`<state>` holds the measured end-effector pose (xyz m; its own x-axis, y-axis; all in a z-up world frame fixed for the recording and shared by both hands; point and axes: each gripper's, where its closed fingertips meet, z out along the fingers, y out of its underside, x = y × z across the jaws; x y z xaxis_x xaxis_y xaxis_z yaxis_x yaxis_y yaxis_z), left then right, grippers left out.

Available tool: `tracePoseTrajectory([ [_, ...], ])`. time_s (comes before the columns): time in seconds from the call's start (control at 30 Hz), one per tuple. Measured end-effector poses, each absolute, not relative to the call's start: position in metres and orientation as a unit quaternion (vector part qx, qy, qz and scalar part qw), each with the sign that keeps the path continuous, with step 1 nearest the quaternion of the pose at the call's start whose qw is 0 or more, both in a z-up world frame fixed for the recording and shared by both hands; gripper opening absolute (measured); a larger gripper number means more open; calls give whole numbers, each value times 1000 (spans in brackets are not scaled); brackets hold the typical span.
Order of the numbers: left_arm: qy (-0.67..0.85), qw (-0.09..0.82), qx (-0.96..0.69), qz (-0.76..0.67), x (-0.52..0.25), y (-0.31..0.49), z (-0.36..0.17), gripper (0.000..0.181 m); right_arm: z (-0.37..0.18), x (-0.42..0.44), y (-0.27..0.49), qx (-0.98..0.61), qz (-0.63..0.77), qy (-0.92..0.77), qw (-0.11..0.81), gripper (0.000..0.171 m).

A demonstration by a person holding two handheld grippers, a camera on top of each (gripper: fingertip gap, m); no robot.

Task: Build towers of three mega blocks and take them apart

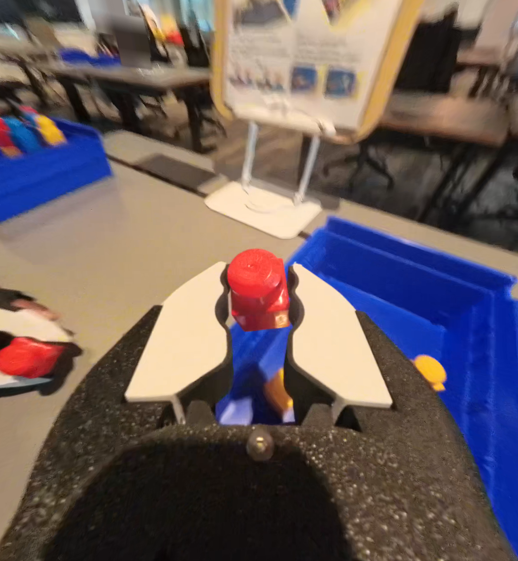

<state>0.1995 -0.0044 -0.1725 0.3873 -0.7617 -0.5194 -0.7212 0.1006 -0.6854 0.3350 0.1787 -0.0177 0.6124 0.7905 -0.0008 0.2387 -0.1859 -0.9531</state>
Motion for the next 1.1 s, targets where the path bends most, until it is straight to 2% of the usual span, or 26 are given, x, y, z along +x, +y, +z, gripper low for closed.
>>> tracePoseTrajectory([
  [0.13, 552, 495, -671, -23, 199, -4, -172, 38, -69, 340, 235, -802, 199, -355, 437, 36],
  [0.23, 551, 495, -671, -25, 199, -4, -172, 38, -86, 331, 259, -814, 176, -367, 415, 36],
  [0.5, 555, 492, -671, -16, 197, -4, -173, 39, -137, 322, 278, -855, 86, -401, 318, 36],
  [0.6, 556, 491, -670, -13, 197, -4, -173, 39, -139, 324, 282, -861, 89, -376, 331, 37],
  [0.7, 554, 492, -671, -11, 196, -4, -173, 39, -131, 333, 284, -862, 83, -346, 362, 51],
  [0.87, 541, 503, -674, -14, 195, 0, -169, 38, -70, 351, 257, -796, 5, -334, 504, 53],
  [0.93, 526, 520, -673, -14, 195, 3, -163, 38, -46, 331, 218, -743, 34, -371, 556, 50],
  [1.0, 510, 538, -671, -4, 193, 8, -157, 38, -39, 297, 164, -705, 126, -412, 563, 44],
  [1.1, 490, 561, -666, 31, 189, 17, -150, 39, -51, 241, 63, -681, 375, -440, 451, 51],
])
